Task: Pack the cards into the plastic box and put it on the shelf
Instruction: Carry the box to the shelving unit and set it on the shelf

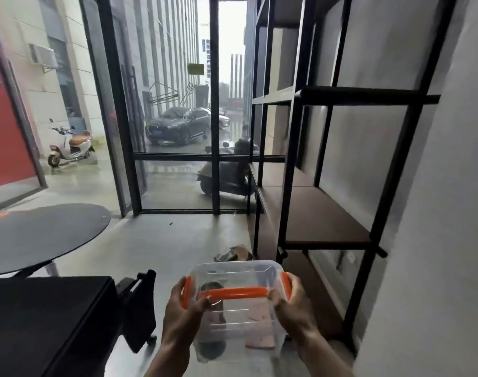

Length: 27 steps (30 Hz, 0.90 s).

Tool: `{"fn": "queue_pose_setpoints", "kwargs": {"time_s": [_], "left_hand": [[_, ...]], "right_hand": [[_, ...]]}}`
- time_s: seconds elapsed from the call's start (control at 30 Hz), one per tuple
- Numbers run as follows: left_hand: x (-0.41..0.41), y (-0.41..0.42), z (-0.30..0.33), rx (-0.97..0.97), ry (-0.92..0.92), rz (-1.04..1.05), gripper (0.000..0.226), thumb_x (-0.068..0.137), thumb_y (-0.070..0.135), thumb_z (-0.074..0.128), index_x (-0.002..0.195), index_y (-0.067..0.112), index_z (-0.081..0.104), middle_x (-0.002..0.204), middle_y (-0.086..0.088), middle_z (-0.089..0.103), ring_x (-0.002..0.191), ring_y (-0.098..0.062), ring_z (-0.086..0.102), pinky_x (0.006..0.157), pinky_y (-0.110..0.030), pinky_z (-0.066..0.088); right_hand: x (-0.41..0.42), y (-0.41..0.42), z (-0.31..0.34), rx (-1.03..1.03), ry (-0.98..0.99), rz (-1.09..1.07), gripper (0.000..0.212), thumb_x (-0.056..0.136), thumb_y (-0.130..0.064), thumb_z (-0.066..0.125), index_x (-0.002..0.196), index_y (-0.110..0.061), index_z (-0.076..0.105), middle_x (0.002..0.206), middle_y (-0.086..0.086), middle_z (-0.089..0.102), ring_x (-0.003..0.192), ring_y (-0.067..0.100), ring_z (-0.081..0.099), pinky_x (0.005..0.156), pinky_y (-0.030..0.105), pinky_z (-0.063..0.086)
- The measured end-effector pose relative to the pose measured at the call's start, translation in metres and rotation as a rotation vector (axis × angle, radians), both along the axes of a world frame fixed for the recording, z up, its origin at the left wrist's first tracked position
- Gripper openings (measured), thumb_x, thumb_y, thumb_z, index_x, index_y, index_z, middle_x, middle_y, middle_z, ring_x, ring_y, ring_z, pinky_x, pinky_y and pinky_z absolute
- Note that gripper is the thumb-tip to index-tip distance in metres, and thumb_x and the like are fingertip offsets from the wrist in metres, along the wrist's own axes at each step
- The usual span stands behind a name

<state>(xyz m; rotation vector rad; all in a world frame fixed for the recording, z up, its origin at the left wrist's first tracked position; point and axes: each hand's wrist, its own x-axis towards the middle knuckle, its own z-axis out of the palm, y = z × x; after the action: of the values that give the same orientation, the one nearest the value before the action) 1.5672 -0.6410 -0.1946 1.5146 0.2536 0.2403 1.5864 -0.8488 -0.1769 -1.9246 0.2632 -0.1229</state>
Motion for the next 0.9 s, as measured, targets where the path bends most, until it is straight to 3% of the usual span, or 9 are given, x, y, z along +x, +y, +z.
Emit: {"fn": "queue_pose_setpoints", "kwargs": {"time_s": [0.1,0.17,0.3,0.4,0.47,0.57,0.63,0.73,0.9], "left_hand": [[0.071,0.004,0.008,0.017,0.010,0.039,0.099,0.068,0.035,0.086,0.152,0.023,0.035,0.152,-0.010,0.045,0.133,-0.031,0.048,0.106,-0.057,0.042],[0.119,0.009,0.013,0.021,0.007,0.061,0.094,0.072,0.034,0.085,0.152,0.022,0.037,0.151,-0.011,0.046,0.131,-0.031,0.049,0.105,-0.054,0.043],[0.222,0.023,0.006,0.044,-0.008,0.096,0.087,0.078,0.026,0.082,0.152,0.019,0.037,0.152,-0.013,0.044,0.133,-0.034,0.047,0.102,-0.052,0.042],[0.305,0.039,-0.004,0.016,-0.005,0.115,0.081,0.083,0.023,0.078,0.152,0.018,0.036,0.153,-0.014,0.043,0.133,-0.035,0.046,0.102,-0.054,0.043],[0.365,0.055,-0.011,0.028,0.001,0.128,0.081,0.082,0.025,0.078,0.152,0.019,0.037,0.152,-0.013,0.044,0.132,-0.035,0.047,0.103,-0.055,0.045],[0.456,0.083,-0.013,0.042,0.038,0.140,0.086,0.079,0.031,0.081,0.151,0.021,0.036,0.154,-0.014,0.042,0.133,-0.038,0.046,0.104,-0.057,0.044],[0.518,0.103,-0.006,0.035,0.047,0.143,0.090,0.075,0.037,0.082,0.151,0.021,0.036,0.154,-0.014,0.043,0.133,-0.039,0.046,0.104,-0.057,0.043],[0.606,0.125,0.003,0.050,0.040,0.157,0.080,0.081,0.028,0.079,0.150,0.021,0.039,0.150,-0.012,0.047,0.129,-0.034,0.050,0.102,-0.052,0.046],[0.729,0.135,0.010,0.090,0.040,0.090,0.086,0.078,0.031,0.081,0.151,0.021,0.037,0.151,-0.010,0.045,0.131,-0.032,0.046,0.100,-0.052,0.045]], "right_hand": [[0.080,0.004,0.007,-0.010,-0.003,0.064,0.058,0.094,-0.029,0.063,0.146,-0.019,0.040,0.112,0.002,0.058,0.095,0.019,0.056,0.081,0.030,0.048],[0.130,0.010,0.010,-0.012,-0.010,0.081,0.059,0.093,-0.030,0.062,0.146,-0.019,0.039,0.118,0.003,0.058,0.098,0.020,0.056,0.075,0.026,0.046],[0.235,0.024,0.002,-0.026,-0.044,0.116,0.064,0.089,-0.040,0.062,0.146,-0.025,0.039,0.122,0.001,0.061,0.104,0.020,0.061,0.091,0.041,0.056],[0.316,0.042,-0.003,-0.052,-0.044,0.121,0.061,0.094,-0.033,0.062,0.148,-0.020,0.037,0.131,0.006,0.061,0.109,0.022,0.059,0.096,0.034,0.050],[0.375,0.057,-0.006,-0.080,-0.038,0.129,0.060,0.097,-0.030,0.060,0.150,-0.017,0.035,0.137,0.010,0.058,0.110,0.024,0.057,0.088,0.027,0.047],[0.464,0.083,-0.003,-0.073,-0.016,0.158,0.059,0.099,-0.027,0.058,0.150,-0.015,0.033,0.119,0.006,0.055,0.095,0.017,0.049,0.067,0.019,0.042],[0.525,0.104,0.004,-0.081,-0.023,0.159,0.059,0.098,-0.026,0.058,0.150,-0.014,0.033,0.119,0.006,0.055,0.099,0.019,0.050,0.081,0.023,0.040],[0.613,0.123,0.002,-0.071,-0.014,0.139,0.065,0.096,-0.030,0.060,0.152,-0.016,0.032,0.142,0.011,0.054,0.119,0.027,0.056,0.097,0.035,0.047],[0.725,0.132,0.002,0.001,0.005,0.105,0.058,0.097,-0.024,0.060,0.148,-0.014,0.034,0.108,0.000,0.052,0.089,0.013,0.056,0.075,0.025,0.048]]}}
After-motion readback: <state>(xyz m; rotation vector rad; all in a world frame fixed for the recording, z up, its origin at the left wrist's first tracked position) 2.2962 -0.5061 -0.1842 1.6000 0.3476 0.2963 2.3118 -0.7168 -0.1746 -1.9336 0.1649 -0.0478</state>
